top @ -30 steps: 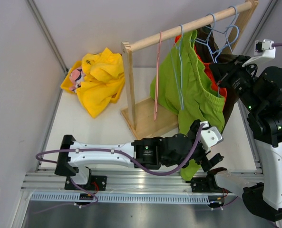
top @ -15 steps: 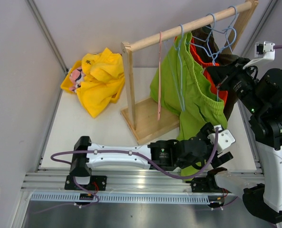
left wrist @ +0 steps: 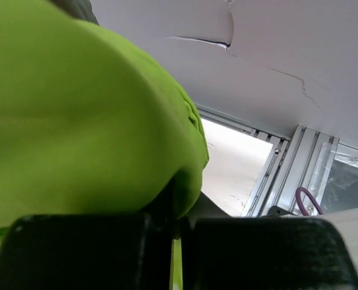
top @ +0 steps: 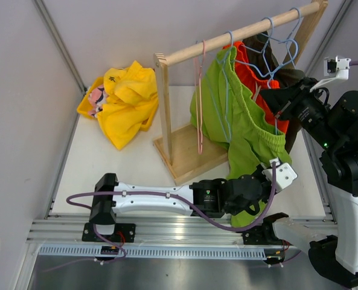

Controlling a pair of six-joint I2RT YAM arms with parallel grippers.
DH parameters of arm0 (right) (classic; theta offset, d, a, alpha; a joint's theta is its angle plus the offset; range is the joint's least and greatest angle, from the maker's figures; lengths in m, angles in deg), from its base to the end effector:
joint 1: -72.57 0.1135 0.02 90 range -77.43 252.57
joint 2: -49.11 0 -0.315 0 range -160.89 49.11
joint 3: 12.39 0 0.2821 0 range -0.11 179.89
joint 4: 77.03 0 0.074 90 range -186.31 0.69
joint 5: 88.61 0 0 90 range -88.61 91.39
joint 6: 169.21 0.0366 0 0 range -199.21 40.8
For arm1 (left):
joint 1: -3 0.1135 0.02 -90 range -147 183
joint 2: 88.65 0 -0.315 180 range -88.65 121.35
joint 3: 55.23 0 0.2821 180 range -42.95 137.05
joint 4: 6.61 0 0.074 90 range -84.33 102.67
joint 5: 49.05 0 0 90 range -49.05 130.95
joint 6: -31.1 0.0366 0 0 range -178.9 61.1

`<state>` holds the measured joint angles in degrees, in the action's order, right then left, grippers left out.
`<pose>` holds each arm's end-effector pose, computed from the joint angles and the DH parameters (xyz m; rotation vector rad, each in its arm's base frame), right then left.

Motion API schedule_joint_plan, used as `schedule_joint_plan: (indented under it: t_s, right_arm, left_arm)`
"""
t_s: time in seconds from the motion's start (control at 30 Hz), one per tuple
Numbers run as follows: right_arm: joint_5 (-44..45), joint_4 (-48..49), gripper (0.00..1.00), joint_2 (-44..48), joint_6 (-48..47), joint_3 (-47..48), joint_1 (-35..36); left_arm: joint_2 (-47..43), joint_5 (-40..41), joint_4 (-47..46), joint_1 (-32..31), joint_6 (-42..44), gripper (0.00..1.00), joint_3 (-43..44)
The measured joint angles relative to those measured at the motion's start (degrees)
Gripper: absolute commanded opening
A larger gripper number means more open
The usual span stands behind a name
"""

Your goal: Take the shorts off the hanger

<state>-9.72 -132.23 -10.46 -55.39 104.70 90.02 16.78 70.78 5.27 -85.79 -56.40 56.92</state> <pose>0.1141 0.0432 0.6275 -0.0714 1.5737 0.7178 0.0285 -0.4888 0.4406 0.8990 1.4406 -0.7104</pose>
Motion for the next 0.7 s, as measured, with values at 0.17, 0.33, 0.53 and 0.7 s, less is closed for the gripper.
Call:
schedule_joint_plan:
  t_s: [0.17, 0.33, 0.53, 0.7]
  right_arm:
    - [0.0, -0.2, 0.00, -0.7, 0.0, 0.1, 0.0]
    - [0.0, -2.0, 0.00, -3.3, -0.5, 1.9, -0.2]
    - [-0.5, -7.6, 0.00, -6.0, -1.2, 4.8, -0.4]
    - [-1.2, -9.5, 0.00, -5.8, -0.9, 4.8, -0.4]
  left_arm:
    - [-2.1, 0.6, -2.3, -2.2, -0.2, 0.00, -4.9]
    - [-4.5, 3.1, -5.1, -10.2, -2.9, 0.00, -12.2]
    - [-3.0, 4.8, -3.2, -18.3, -8.7, 0.00, -17.4]
    - [-2.1, 6.3, -0.9, -17.0, -10.4, 0.00, -17.2]
